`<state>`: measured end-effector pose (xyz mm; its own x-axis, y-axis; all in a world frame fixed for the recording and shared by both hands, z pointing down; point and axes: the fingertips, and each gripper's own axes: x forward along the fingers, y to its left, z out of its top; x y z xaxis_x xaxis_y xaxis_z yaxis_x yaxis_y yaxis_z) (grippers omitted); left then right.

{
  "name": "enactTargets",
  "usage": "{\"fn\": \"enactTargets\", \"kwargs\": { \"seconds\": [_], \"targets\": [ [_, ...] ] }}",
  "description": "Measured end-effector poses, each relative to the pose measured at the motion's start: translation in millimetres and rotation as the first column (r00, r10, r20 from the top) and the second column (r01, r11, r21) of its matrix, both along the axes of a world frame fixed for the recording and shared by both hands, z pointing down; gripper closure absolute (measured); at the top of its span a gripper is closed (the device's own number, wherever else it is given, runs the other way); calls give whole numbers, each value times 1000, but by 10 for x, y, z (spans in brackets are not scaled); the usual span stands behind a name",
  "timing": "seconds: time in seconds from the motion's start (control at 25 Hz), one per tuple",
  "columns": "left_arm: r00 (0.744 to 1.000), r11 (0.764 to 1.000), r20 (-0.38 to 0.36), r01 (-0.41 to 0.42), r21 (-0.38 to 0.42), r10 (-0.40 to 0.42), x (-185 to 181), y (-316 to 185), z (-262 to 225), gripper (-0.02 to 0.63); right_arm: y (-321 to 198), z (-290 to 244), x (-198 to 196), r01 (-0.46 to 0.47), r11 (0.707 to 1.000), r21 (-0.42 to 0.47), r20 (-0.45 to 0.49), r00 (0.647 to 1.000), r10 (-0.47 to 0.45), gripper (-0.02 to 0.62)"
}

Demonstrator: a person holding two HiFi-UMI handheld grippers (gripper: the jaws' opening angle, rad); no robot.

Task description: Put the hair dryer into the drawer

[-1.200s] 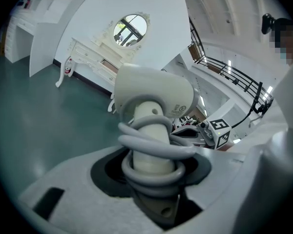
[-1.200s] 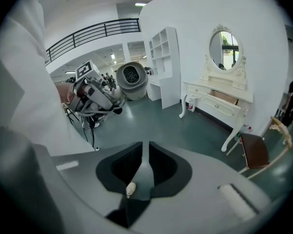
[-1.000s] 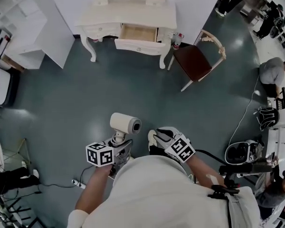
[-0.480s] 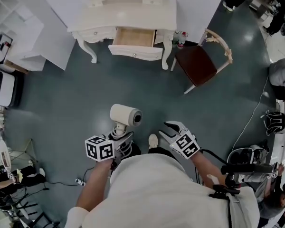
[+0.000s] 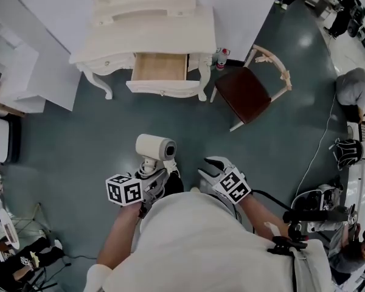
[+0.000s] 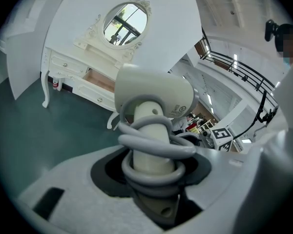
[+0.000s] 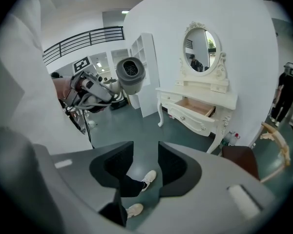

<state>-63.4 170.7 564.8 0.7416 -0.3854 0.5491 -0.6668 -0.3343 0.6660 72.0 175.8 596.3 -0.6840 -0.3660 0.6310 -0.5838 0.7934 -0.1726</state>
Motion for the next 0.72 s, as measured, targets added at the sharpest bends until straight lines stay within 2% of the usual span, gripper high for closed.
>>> {"fn": "enactTargets", "kwargs": {
  "seconds": [0.24, 0.4, 0.56, 0.72],
  "targets": [
    [997, 997, 12, -73, 8, 73, -210, -1067, -29, 382, -928, -233, -128, -81, 996, 33, -29, 996, 82, 442],
    [993, 994, 47, -112, 11, 111, -433, -1766, 71, 382, -1577, -298, -305, -135, 989, 59, -22, 990, 136, 453],
    [991, 994, 77, -103, -21, 105, -577, -2408, 318, 382, -2035, -296, -396, -168, 985, 46, -11, 986, 169, 468],
    [988, 995, 126, -81, -53, 87, -661, -2983, 592, 382, -2439, -197, -387, -145, 989, 29, -29, 989, 146, 477]
  ]
}}
